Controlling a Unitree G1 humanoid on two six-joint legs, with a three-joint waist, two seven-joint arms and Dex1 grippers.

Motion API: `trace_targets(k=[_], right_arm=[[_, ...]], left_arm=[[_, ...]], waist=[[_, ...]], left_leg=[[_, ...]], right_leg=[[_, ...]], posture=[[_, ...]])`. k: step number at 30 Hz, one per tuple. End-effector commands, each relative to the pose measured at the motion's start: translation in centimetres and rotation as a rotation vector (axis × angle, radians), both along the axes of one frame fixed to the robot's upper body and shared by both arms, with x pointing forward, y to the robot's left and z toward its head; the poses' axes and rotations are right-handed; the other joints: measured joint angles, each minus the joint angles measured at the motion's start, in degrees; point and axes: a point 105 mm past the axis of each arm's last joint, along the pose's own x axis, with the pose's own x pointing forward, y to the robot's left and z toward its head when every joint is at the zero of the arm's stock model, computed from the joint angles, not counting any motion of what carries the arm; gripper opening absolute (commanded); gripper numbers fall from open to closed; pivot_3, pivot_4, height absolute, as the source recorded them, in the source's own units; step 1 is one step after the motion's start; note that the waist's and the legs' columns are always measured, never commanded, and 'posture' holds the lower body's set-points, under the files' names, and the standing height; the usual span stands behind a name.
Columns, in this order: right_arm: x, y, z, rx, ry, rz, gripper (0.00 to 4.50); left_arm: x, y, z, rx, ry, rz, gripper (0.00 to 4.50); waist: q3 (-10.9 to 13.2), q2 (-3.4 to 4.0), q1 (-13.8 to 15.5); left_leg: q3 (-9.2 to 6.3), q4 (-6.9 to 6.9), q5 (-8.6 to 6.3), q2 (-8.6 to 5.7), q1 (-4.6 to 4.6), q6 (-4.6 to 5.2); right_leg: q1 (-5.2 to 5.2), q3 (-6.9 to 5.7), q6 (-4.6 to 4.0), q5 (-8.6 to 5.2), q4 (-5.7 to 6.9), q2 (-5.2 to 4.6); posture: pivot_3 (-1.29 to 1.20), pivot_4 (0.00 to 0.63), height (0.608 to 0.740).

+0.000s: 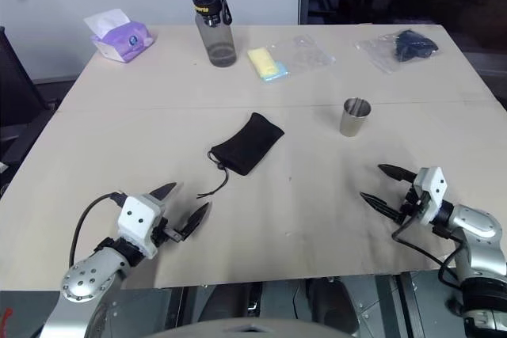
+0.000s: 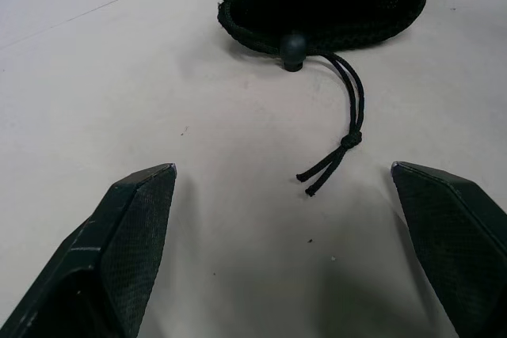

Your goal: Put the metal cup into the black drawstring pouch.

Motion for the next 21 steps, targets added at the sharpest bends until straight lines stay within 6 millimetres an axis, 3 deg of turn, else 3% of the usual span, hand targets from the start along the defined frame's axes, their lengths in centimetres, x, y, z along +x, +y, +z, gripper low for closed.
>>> trace_targets(k=[1,21], right_arm=[[0.19,0.20,1.20,0.006,-0.054,0.010,4.48],[-0.71,1.14,1.10,0.044,-0.049,0.029,4.48]], left_arm=[[0.04,-0.09,0.69,0.014,-0.039,-0.014,4.50],[0.83,-0.46,1.57,0.048,-0.072,-0.097,4.50]], waist=[[0.0,0.00,0.0],[0.0,0.00,0.0]], left_leg=[[0.00,0.00,0.00,0.00,0.00,0.00],[-0.02,0.00,0.00,0.00,0.00,0.00]], right_leg=[[0.00,0.00,0.00,0.00,0.00,0.00],[0.00,-0.01,0.00,0.00,0.00,0.00]], posture=[[0.00,0.150,0.740],[0.00,0.150,0.740]])
